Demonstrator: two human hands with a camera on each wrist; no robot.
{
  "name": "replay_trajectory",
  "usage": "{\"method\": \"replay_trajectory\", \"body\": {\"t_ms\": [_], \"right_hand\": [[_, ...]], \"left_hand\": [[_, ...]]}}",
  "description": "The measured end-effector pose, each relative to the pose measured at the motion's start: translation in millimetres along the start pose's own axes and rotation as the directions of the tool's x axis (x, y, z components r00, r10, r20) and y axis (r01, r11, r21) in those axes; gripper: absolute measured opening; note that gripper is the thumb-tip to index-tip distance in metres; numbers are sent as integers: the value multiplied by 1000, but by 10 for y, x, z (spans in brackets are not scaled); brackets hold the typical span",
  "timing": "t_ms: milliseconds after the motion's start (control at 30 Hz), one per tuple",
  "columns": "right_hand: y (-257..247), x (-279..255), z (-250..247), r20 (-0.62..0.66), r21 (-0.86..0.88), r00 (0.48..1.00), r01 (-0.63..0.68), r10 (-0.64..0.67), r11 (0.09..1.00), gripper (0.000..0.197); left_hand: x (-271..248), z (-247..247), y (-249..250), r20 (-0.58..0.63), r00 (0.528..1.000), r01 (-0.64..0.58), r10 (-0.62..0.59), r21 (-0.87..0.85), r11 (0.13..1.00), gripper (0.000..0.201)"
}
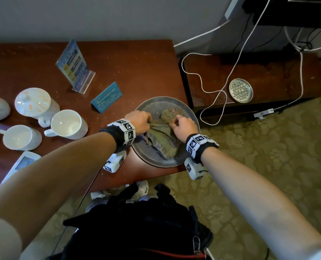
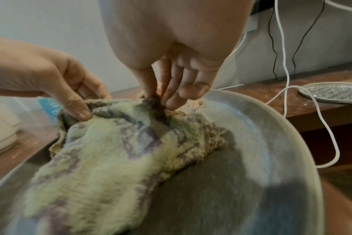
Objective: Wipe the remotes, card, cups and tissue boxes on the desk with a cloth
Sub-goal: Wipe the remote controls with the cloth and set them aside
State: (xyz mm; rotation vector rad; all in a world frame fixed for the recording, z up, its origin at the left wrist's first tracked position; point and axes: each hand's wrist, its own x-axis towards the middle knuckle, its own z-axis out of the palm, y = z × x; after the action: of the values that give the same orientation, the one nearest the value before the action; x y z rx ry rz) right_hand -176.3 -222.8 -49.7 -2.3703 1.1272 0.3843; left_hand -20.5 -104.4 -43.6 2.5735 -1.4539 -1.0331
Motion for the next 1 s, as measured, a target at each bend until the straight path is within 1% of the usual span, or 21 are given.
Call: {"method": "replay_trajectory", "body": {"t_ms": [67,200,267,367,433,500,600,700,800,900,933,1000], "right_hand": [[-21,38,-80,-32,23,999,6,-6,1000,17],[-122,84,-120,-59,-41,996,71,-73,997,19],[-132,107,-79,-51,-76,993,106,-110,992,29],[-79,151,16,51,-164,982,188,-182,968,56],[-50,181,69,127,-226,964,258,-234,939,68],[-39,202,120,193,-267,947,304,-258,915,74],[-9,201,195,257,-305,935,319,-245,897,77],[34,173,244,256,-328,937,315,-238,891,74],[51,132,254,184,-312,948,307,-260,899,60],[98,72,283,66,-244,956,292,-285,925,34],[128,47,306,39,-213,958,285,-284,934,29],[183,1,352,2,-167,957,285,-288,944,24]], "left_hand": [[-14,-106,-63,-34,999,15,-15,-8,1000,38],[-68,-244,-126,-67,997,30,-30,-12,999,37],[-102,-235,-165,-51,998,41,-41,-11,999,39],[-155,-148,-227,-11,999,51,-52,-20,998,42],[-181,-72,-262,-1,999,51,-51,-48,998,45],[-185,0,-291,1,999,37,-37,-81,996,51],[-216,102,-294,41,999,5,0,-102,995,67],[-263,206,-273,39,998,-56,57,-31,998,79],[-296,270,-272,22,997,-71,71,-14,997,83],[-333,271,-248,-1,998,-68,68,-54,996,83],[-342,270,-232,-12,998,-58,57,-86,995,83],[-356,260,-196,-22,1000,-14,11,-151,988,85]]}}
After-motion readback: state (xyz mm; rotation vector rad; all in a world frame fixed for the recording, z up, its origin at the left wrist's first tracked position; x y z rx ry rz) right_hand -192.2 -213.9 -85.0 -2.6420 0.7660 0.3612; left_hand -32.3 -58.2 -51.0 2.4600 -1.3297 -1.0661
